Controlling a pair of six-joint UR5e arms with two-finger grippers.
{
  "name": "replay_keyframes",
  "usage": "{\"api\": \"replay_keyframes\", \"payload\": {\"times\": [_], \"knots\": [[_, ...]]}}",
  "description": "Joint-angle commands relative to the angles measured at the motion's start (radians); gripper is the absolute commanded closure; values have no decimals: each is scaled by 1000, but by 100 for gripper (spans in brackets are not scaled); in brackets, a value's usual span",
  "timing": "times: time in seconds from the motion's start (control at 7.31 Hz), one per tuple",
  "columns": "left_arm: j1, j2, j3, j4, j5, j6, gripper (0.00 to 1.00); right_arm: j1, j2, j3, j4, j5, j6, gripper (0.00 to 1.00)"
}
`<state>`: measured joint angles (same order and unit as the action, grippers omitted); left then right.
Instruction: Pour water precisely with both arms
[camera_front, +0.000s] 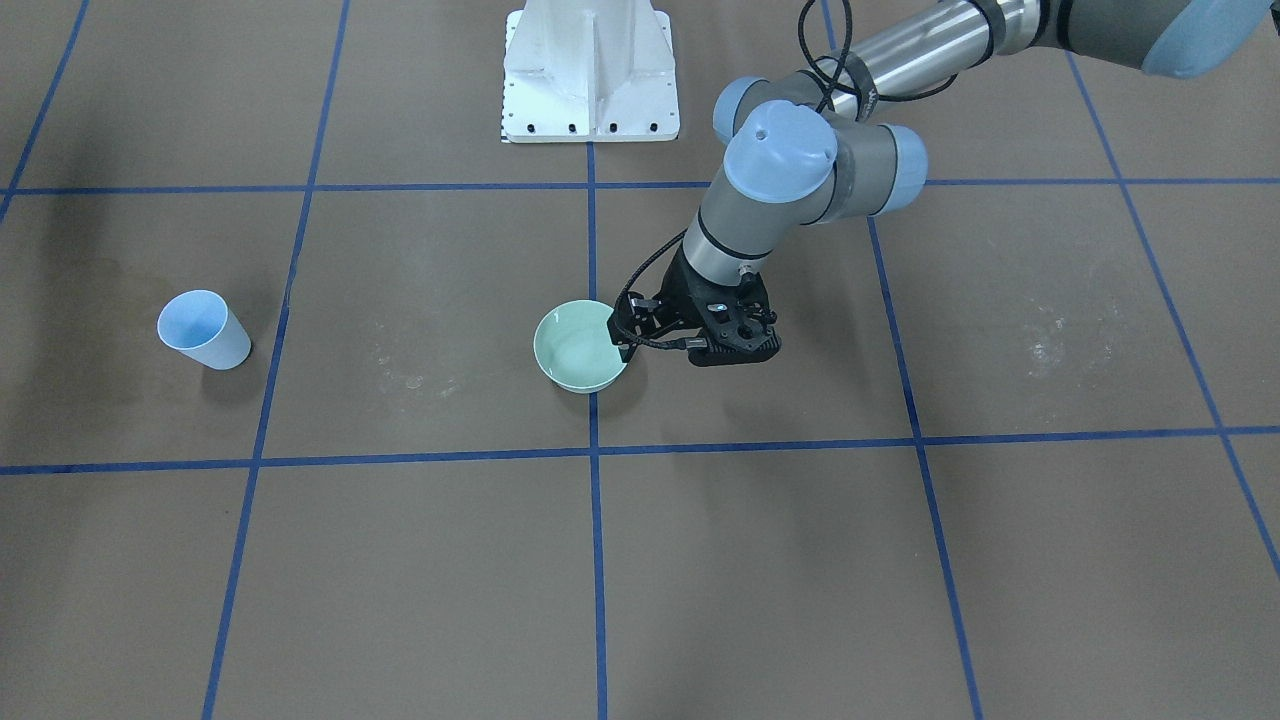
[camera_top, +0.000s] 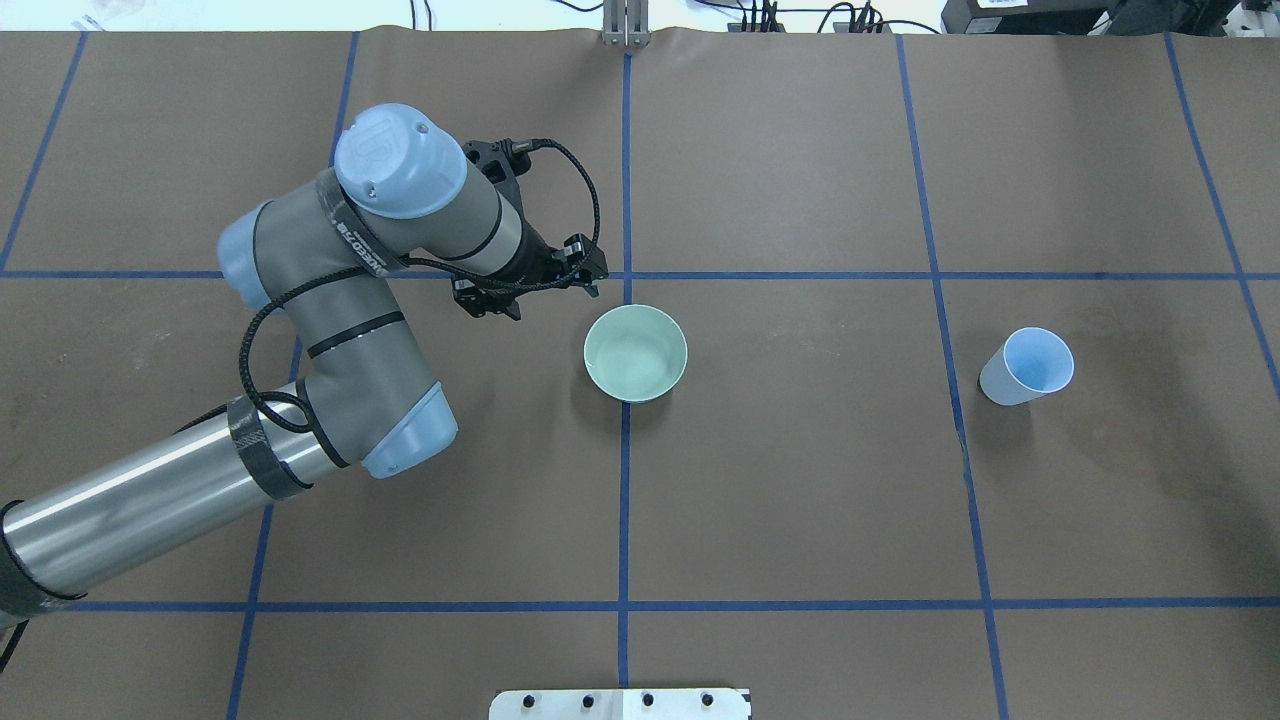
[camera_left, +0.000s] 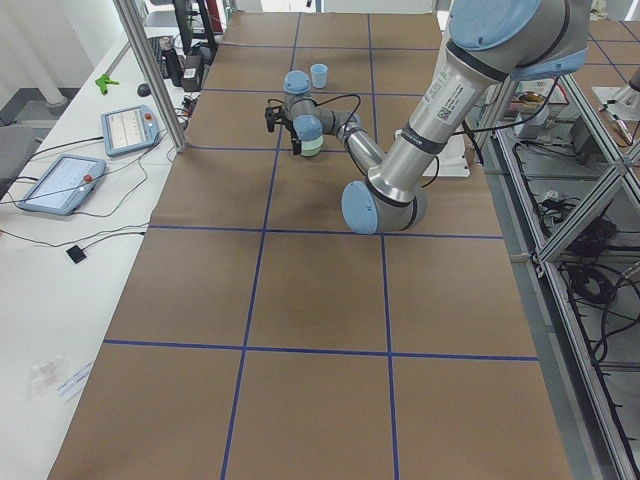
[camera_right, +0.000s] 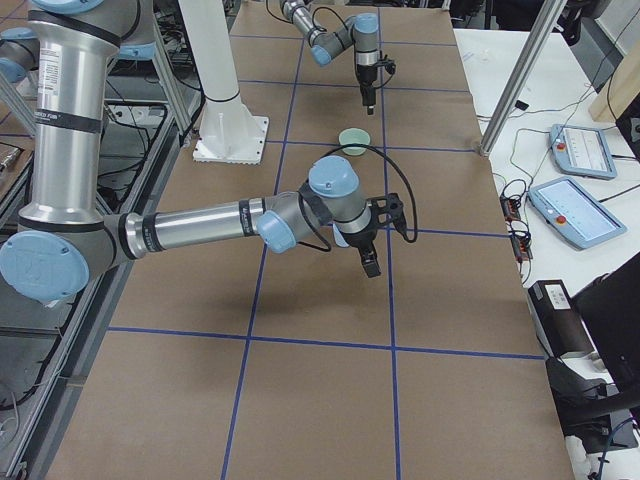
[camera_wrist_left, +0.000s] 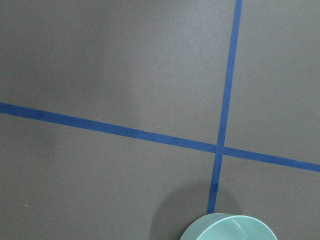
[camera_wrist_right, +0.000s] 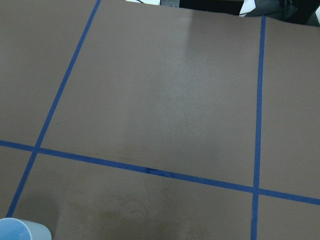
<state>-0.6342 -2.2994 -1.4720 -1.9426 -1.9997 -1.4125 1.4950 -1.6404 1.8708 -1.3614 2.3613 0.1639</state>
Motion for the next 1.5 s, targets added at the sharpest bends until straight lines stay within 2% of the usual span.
{"api": "replay_keyframes", "payload": {"times": [0.0, 0.27, 0.41, 0.55, 0.68, 0.82, 0.96, 1.37], "knots": [[53, -6, 31, -2, 9, -3, 0, 27, 91, -21, -322, 35, -214, 1], [86, -15, 58, -2, 25, -2, 2, 27, 74, -28, -334, 24, -239, 1], [99, -37, 77, -2, 28, -3, 12, 27, 76, -41, -334, 24, -241, 1], [99, -70, 113, -1, 29, -11, 36, 27, 73, -47, -332, 24, -241, 1], [99, -75, 114, -1, 29, -17, 80, 27, 67, -47, -332, 24, -242, 1], [97, -75, 114, 2, 29, -17, 100, 27, 61, -45, -331, 24, -242, 1], [87, -75, 114, 5, 27, -17, 100, 27, 62, -45, -331, 24, -242, 1], [47, -107, 93, 121, 6, -11, 100, 27, 53, -44, -332, 24, -242, 1]]}}
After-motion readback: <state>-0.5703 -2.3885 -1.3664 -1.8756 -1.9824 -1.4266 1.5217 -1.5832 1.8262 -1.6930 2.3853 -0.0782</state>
